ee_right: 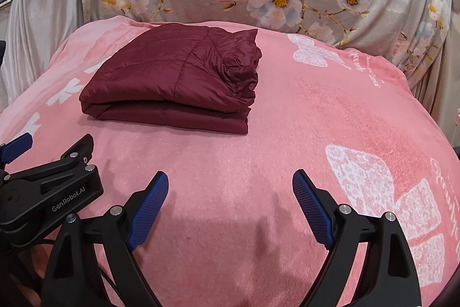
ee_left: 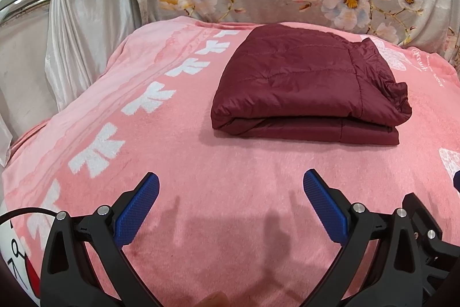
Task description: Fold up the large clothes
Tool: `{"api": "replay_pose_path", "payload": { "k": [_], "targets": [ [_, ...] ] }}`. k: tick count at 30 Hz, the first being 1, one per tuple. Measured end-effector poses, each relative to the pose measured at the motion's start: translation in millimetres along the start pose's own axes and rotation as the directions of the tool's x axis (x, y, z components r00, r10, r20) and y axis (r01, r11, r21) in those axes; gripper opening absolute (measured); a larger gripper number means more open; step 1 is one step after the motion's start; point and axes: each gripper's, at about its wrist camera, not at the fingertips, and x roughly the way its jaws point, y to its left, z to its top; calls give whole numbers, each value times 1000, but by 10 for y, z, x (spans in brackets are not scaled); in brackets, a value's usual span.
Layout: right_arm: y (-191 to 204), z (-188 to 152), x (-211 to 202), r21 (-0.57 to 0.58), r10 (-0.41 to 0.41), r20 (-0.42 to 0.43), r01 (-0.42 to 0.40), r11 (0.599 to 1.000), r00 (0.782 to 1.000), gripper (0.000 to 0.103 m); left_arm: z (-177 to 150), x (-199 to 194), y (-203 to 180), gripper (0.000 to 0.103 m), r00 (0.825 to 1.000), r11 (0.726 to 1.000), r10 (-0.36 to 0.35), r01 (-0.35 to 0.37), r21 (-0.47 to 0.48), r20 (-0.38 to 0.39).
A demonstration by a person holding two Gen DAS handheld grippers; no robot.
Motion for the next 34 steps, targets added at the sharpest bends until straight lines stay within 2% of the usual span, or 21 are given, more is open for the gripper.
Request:
{"api": "replay_pose_path", "payload": {
  "k": [34],
  "targets": [
    [-26, 0, 14, 5, 8, -5, -8, 1000, 1000, 86, -19, 2, 30, 98, 1000, 1000, -17, 17, 18, 6]
  ]
}}
